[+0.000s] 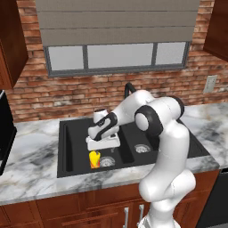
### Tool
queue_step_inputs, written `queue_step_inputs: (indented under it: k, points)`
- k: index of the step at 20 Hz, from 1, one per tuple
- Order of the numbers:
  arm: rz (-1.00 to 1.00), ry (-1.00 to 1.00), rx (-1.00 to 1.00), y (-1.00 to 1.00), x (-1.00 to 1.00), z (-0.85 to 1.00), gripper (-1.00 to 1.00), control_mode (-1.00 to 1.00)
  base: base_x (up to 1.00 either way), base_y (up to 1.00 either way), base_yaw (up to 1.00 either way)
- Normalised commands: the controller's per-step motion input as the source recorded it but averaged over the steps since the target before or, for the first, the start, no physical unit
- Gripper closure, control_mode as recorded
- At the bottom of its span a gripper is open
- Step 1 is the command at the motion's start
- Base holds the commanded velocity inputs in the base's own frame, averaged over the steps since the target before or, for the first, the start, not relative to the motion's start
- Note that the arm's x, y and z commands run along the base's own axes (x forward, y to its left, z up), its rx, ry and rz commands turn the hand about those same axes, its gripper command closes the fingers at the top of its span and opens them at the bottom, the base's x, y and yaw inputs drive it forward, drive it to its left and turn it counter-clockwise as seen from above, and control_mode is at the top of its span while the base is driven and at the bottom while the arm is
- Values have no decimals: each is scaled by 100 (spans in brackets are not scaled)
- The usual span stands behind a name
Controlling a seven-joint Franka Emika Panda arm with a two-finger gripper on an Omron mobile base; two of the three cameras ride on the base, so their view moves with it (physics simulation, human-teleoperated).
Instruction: Move any existing items from the left basin to the right basin for drying. Then move the mug from the counter to the left basin of the sink for washing.
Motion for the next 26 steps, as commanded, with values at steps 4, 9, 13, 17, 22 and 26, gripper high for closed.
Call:
queue_step_inputs:
  k: [4,9,13,17,22,26]
  points:
    - [-4,0,0,2,11,-6,-100,-100,0,0,0]
    - [-4,0,0,5,7,-8,-100,-100,0,0,0]
    - [-5,0,0,12,7,-10,-100,-100,0,0,0]
    - [-5,0,0,12,11,-8,-100,-100,0,0,0]
    - [-5,0,0,6,11,-8,-100,-100,0,0,0]
    - [-4,0,0,3,13,-9,-100,-100,0,0,0]
